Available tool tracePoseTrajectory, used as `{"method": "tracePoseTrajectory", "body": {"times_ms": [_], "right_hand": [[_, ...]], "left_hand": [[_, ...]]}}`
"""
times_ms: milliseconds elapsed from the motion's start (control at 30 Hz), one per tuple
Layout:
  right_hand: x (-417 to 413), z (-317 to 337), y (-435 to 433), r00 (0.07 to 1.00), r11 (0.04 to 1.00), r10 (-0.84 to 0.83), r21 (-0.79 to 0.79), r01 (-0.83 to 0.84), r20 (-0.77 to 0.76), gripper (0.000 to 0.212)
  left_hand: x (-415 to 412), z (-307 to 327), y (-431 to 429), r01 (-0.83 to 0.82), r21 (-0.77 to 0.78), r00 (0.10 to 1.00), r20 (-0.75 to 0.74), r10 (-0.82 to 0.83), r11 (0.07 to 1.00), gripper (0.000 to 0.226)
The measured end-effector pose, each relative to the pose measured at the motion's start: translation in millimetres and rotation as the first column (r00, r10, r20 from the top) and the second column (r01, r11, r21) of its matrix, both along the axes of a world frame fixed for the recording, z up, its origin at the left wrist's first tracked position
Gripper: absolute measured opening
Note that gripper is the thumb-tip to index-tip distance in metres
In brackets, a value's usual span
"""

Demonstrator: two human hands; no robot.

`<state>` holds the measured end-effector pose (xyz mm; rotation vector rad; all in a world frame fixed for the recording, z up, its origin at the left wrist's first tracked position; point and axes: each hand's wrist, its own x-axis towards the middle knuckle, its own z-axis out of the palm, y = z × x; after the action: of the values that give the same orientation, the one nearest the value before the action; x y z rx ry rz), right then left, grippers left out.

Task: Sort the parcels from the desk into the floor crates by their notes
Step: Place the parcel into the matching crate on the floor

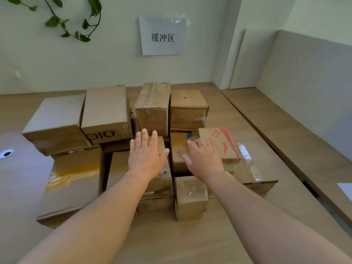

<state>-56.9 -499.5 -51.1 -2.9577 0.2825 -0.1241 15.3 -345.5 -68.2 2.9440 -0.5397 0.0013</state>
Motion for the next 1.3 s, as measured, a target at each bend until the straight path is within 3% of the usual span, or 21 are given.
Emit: {"method": "tracePoseTrajectory", "body": {"times_ms": [167,367,533,667,1000,1100,1300], "right_hand": [[32,-12,17,0.993,0.994,0.105,0.016,-0.104,-0.06,0.053],[53,-24,44,0.97,0.974,0.106,0.22,-0.057,-0.217,0.043],[63,-27,60,0.965,0.966,0.073,0.259,-0.005,-0.252,0.049],[62,-22,64,0.977,0.952,0.044,0.306,0.022,-0.207,0.046],[26,14,93,0.996,0.939,0.05,0.343,-0.023,-0.069,0.057],[7,16,102,0.996,0.917,0.082,0.394,-0.064,-0.029,0.046],[-35,9,129,0.983,0.859,0.184,0.49,-0.15,-0.021,0.054]], "left_hand": [[7,-12,32,-0.136,-0.011,0.989,-0.065,0.135,0.991,0.079],[11,-23,45,-0.216,-0.052,0.962,-0.185,0.203,0.975,0.087],[14,-25,49,-0.219,-0.1,0.951,-0.244,0.19,0.971,0.061],[12,-16,50,-0.278,-0.274,0.917,-0.36,0.17,0.921,0.055],[-53,28,84,-0.363,-0.466,0.918,-0.329,0.222,0.807,0.056],[-80,32,95,-0.405,-0.508,0.907,-0.33,0.262,0.76,0.058],[-144,26,124,-0.484,-0.488,0.873,-0.319,0.368,0.726,0.051]]}}
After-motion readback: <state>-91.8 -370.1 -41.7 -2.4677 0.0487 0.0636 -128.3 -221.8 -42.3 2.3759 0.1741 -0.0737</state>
